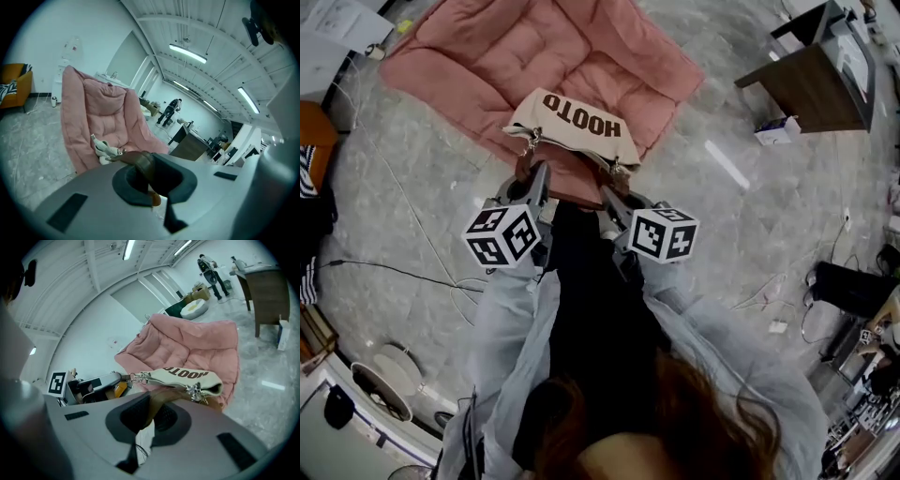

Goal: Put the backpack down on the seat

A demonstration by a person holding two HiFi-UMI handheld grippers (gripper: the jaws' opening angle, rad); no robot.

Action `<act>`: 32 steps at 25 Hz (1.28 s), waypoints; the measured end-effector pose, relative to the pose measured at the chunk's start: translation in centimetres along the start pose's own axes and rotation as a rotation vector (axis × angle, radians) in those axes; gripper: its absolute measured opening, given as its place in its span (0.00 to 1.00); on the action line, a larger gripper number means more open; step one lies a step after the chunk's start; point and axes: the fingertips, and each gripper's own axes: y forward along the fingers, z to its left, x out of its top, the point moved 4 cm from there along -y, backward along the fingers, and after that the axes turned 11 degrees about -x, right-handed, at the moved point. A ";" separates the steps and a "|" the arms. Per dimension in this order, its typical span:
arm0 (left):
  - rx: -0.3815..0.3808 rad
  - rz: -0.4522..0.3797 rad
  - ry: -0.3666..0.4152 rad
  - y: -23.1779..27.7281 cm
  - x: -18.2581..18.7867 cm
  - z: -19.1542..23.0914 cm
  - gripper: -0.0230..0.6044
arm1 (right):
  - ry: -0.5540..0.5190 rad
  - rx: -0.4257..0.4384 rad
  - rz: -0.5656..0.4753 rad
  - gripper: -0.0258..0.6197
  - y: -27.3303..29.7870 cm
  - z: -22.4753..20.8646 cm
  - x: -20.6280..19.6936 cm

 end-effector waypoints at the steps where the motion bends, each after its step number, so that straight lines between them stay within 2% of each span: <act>1: 0.016 -0.001 -0.007 -0.8 -0.8 0.0 0.06 | -0.008 0.007 0.012 0.05 -0.1 0.1 -0.9; 8: 0.099 0.027 -0.029 -4.4 -6.5 0.5 0.06 | -0.061 0.020 0.087 0.05 -0.1 -0.4 -6.3; 13: 0.147 0.068 -0.051 -5.3 -10.2 2.0 0.06 | -0.109 0.011 0.135 0.05 0.7 -1.1 -9.0; 16: 0.172 0.109 -0.070 -5.2 -13.0 3.2 0.06 | -0.141 0.001 0.157 0.05 1.5 -1.8 -10.7; 20: 0.195 0.189 -0.047 -4.7 -16.2 4.2 0.06 | -0.179 -0.053 0.226 0.05 2.7 -3.2 -13.5; 24: 0.209 0.250 -0.078 -4.2 -18.8 5.1 0.06 | -0.110 -0.084 0.297 0.05 3.4 -4.5 -15.7; 28: 0.220 0.277 -0.053 -3.9 -19.5 5.5 0.06 | -0.018 -0.077 0.310 0.07 3.5 -5.0 -15.8; 30: 0.214 0.272 -0.047 -3.7 -19.5 5.2 0.07 | -0.007 -0.073 0.301 0.14 3.4 -5.3 -15.3; 31: 0.213 0.276 -0.053 -3.7 -19.5 5.2 0.13 | -0.005 -0.069 0.300 0.25 3.3 -5.5 -15.2; 32: 0.211 0.285 -0.067 -3.8 -19.8 5.2 0.32 | -0.001 -0.067 0.302 0.41 3.3 -5.6 -15.1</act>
